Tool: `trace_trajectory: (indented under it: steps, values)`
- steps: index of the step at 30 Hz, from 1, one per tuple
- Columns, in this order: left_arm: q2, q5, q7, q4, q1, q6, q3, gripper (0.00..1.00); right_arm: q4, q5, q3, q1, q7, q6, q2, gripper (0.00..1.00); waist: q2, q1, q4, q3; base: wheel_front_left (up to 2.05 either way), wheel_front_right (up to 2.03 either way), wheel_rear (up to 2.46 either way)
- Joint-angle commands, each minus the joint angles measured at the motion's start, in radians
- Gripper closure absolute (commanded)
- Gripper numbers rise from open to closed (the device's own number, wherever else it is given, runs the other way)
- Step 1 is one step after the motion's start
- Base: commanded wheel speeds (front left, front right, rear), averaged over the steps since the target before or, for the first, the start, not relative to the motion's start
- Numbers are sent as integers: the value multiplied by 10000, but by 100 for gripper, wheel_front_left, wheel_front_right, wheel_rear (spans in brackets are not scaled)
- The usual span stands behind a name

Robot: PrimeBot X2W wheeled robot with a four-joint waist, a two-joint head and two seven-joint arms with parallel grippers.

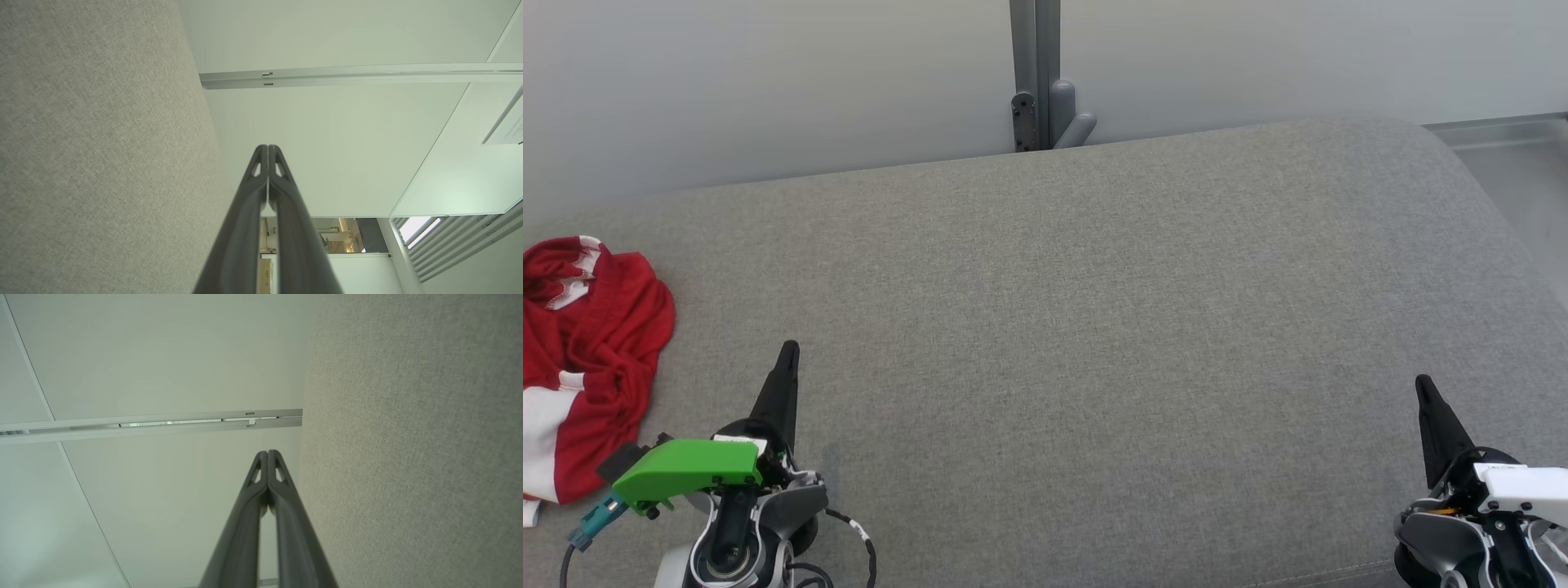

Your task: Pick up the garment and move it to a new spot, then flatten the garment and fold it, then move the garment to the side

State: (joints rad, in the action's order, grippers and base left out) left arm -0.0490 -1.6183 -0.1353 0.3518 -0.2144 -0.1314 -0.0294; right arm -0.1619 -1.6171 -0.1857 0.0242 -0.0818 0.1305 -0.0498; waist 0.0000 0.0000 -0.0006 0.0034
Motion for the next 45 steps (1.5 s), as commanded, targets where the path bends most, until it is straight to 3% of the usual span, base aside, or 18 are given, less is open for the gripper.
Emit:
trace_trajectory:
  steps: [1,9,10,24,30,45]
  values:
    - [-69,37,3,-21,-118,3,-10,100,-19,22,-11,18,15,10,-31,100,0,0,0,0,0,0,0]
    - [-69,37,5,-21,-118,3,-10,100,-19,21,-11,18,15,10,-31,100,0,0,0,0,0,0,0]
    - [0,0,1,0,0,0,1,0,0,0,0,-1,1,0,0,0,0,0,0,0,0,0,0]
    - [24,380,629,-290,548,29,354,0,95,736,274,-374,544,-1,45,0,0,0,-8,-9,0,0,0]
    - [10,1108,967,-522,732,118,513,0,397,2185,362,-494,836,-1,36,0,0,0,-17,-21,0,0,0]
    - [-397,4113,1569,-558,964,585,1036,0,936,6082,705,-604,1355,0,-5,0,0,0,-3,-27,0,0,0]
